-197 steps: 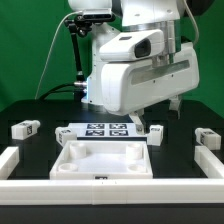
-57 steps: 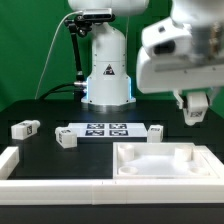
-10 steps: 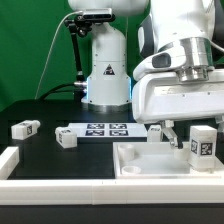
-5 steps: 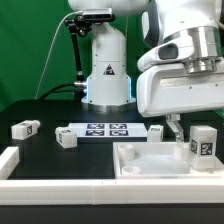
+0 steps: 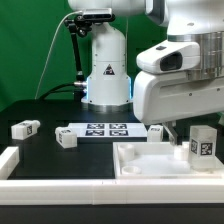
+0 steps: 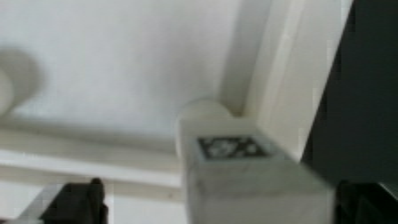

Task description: Assemble one leg

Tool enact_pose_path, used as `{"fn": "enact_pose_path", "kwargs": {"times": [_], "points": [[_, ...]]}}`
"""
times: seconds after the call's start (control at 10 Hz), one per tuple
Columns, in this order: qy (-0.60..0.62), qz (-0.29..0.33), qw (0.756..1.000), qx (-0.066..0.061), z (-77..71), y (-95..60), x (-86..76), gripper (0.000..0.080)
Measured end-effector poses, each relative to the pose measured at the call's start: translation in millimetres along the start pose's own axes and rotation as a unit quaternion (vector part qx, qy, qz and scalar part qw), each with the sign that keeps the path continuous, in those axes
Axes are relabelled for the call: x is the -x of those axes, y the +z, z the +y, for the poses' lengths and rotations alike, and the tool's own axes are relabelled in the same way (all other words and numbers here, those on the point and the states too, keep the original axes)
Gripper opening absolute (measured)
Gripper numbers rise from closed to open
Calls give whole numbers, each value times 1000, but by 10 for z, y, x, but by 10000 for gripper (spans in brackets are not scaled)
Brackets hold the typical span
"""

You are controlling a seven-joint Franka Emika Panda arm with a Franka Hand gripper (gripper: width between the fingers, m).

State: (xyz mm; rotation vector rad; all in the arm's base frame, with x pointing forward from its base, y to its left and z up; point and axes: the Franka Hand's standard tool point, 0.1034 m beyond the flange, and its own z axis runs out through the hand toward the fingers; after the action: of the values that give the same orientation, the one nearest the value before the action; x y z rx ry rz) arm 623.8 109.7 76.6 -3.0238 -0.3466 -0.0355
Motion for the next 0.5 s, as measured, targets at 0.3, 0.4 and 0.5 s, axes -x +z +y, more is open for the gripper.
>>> {"fn": "enact_pose_path", "kwargs": {"times": [0.3, 0.4, 0.5], "points": [[3, 15, 1000, 5, 44, 42, 20, 626], [3, 15, 1000, 5, 43, 42, 20, 626], [8, 15, 1000, 4, 42, 42, 19, 457]]}}
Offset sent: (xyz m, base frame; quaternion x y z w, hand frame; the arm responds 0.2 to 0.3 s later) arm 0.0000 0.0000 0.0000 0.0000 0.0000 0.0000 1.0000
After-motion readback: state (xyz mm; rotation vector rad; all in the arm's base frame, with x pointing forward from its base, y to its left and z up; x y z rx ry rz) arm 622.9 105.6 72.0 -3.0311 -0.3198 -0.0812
